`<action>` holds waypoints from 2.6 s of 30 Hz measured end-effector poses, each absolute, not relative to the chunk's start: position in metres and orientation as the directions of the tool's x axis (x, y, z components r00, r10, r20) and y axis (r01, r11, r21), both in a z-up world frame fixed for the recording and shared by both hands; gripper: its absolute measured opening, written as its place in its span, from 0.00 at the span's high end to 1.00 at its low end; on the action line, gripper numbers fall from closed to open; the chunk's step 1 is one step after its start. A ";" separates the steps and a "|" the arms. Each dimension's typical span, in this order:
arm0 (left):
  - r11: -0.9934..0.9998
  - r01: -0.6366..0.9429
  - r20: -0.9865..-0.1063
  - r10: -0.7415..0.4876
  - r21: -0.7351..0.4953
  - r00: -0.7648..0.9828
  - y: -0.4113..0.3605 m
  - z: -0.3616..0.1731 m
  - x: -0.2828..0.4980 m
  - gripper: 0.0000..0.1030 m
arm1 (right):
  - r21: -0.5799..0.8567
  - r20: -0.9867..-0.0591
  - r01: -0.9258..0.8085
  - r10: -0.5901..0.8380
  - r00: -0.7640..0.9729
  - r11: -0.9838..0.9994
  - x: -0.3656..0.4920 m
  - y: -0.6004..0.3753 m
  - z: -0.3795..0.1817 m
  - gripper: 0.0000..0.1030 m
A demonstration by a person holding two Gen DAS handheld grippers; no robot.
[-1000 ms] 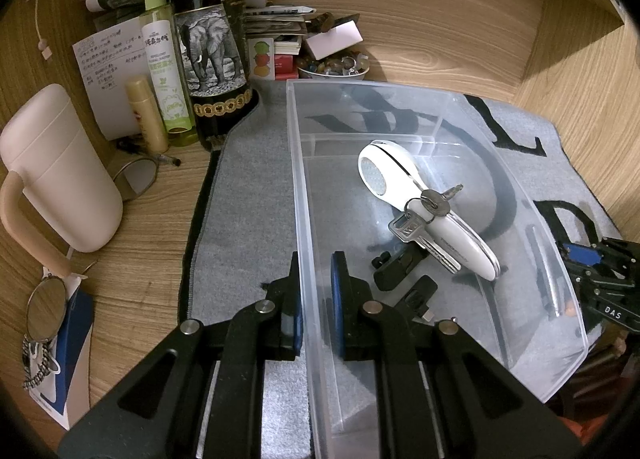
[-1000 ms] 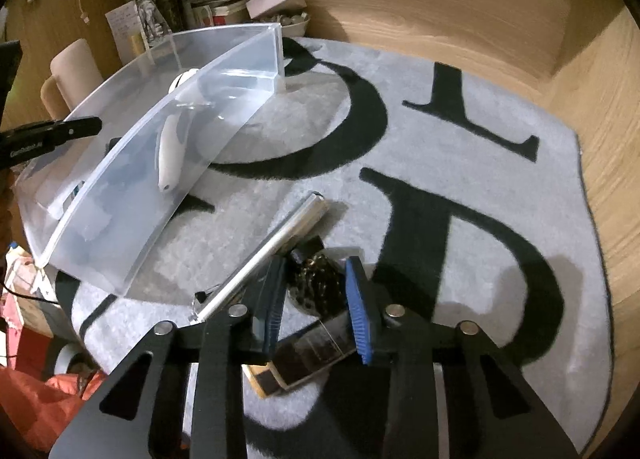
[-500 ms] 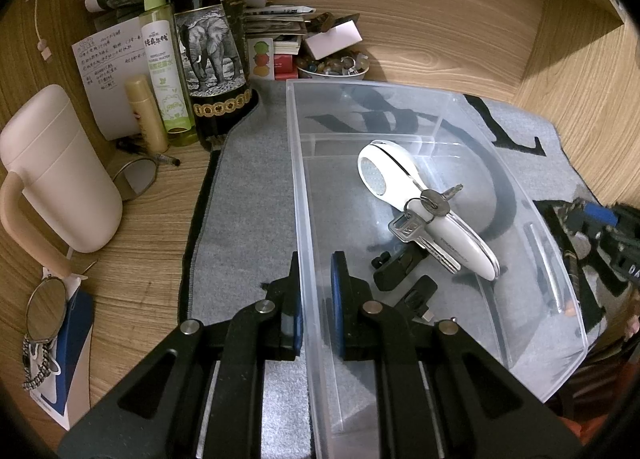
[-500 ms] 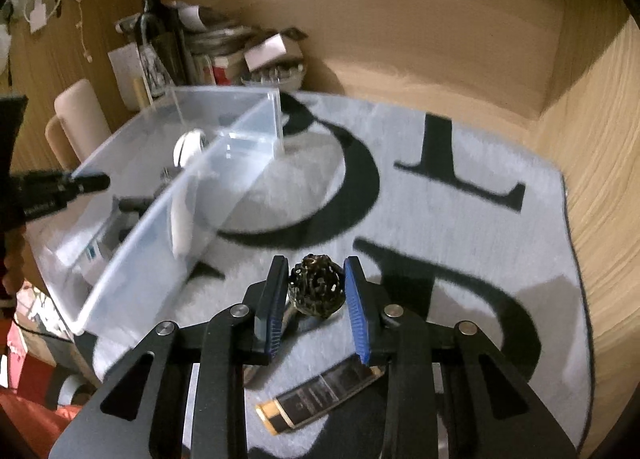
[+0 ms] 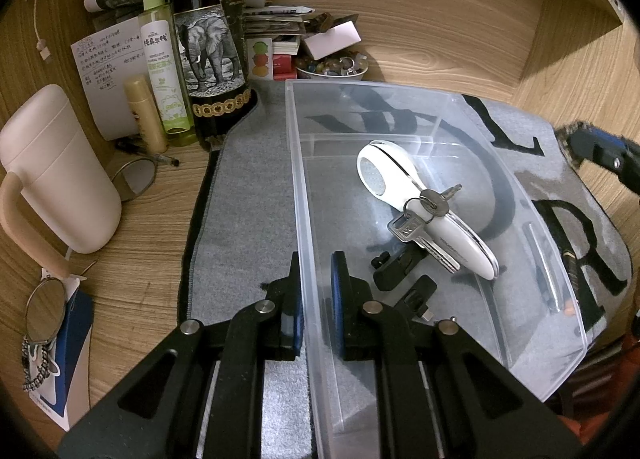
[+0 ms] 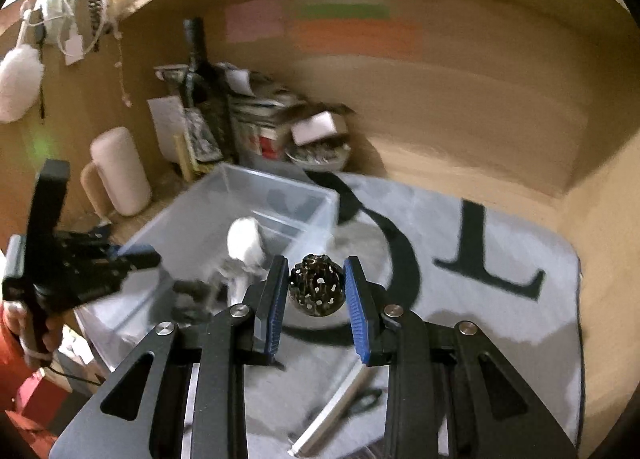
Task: Organize rigid objects
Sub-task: 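Carry the grinder into the box and release it, then grasp the silver metal tube with the right tool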
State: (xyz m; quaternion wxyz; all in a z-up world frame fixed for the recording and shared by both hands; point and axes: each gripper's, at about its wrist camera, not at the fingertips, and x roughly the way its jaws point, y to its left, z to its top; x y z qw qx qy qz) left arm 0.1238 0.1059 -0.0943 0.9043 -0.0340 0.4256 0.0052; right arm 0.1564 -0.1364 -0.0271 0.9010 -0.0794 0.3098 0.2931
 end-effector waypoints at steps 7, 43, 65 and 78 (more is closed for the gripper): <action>0.998 -0.038 -0.770 -0.019 -0.056 0.638 0.106 -0.094 0.124 0.89 | 0.037 -0.594 -0.659 0.547 0.590 0.751 0.158 -0.098 -0.023 0.75; 0.998 -0.045 -0.772 -0.012 -0.052 0.635 0.101 -0.094 0.126 0.89 | 0.055 -0.694 -0.713 0.540 0.476 0.699 0.175 -0.058 -0.046 0.48; 0.998 -0.044 -0.772 -0.012 -0.051 0.636 0.101 -0.094 0.126 0.89 | 0.044 -0.735 -0.496 0.365 0.572 0.867 0.166 -0.167 -0.074 0.46; 0.998 -0.045 -0.772 -0.012 -0.052 0.636 0.101 -0.094 0.126 0.89 | 0.032 -0.823 -0.498 0.306 0.479 0.866 0.150 -0.165 -0.135 0.48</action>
